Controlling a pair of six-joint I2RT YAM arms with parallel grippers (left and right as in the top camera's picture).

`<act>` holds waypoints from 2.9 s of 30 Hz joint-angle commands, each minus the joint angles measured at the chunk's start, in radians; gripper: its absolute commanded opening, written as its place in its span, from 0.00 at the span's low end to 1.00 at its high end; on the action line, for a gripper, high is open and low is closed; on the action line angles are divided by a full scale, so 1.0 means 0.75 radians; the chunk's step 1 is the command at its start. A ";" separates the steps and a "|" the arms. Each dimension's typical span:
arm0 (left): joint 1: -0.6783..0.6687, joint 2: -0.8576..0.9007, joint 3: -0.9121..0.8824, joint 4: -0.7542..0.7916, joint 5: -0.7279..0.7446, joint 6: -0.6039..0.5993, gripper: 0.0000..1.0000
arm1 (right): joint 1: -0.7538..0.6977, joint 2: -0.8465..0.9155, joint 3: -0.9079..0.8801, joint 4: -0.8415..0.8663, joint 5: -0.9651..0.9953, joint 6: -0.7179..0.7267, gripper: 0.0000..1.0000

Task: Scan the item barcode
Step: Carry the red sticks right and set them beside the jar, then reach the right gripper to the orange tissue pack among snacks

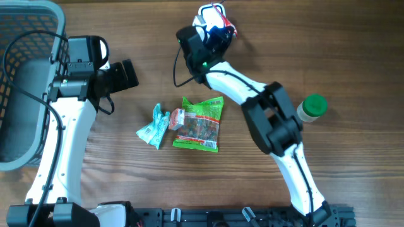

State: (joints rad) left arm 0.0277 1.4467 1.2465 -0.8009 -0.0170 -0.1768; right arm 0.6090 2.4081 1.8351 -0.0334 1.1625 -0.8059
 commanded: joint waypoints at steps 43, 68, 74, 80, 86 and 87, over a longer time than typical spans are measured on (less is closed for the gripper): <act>0.005 -0.009 0.023 0.004 -0.008 0.017 1.00 | -0.530 -0.745 -1.023 -1.117 -0.927 1.532 0.04; 0.005 -0.009 0.023 0.004 -0.008 0.017 1.00 | -0.645 -0.762 -0.907 -1.038 -1.008 1.316 0.93; 0.005 -0.009 0.023 0.004 -0.008 0.017 1.00 | -0.643 -0.852 -0.720 -1.236 -1.201 1.318 0.98; 0.005 -0.009 0.023 0.004 -0.008 0.017 1.00 | -0.633 -0.937 -0.675 -1.294 -1.951 1.298 0.86; 0.005 -0.009 0.023 0.004 -0.008 0.017 1.00 | -0.395 -0.935 -0.678 -1.180 -2.144 1.391 0.74; 0.005 -0.009 0.023 0.004 -0.008 0.017 1.00 | -0.349 -0.935 -0.678 -1.149 -2.140 1.417 0.74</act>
State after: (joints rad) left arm 0.0277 1.4467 1.2465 -0.8009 -0.0170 -0.1768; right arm 0.2371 1.7126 1.3128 -0.9360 -0.3279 0.1940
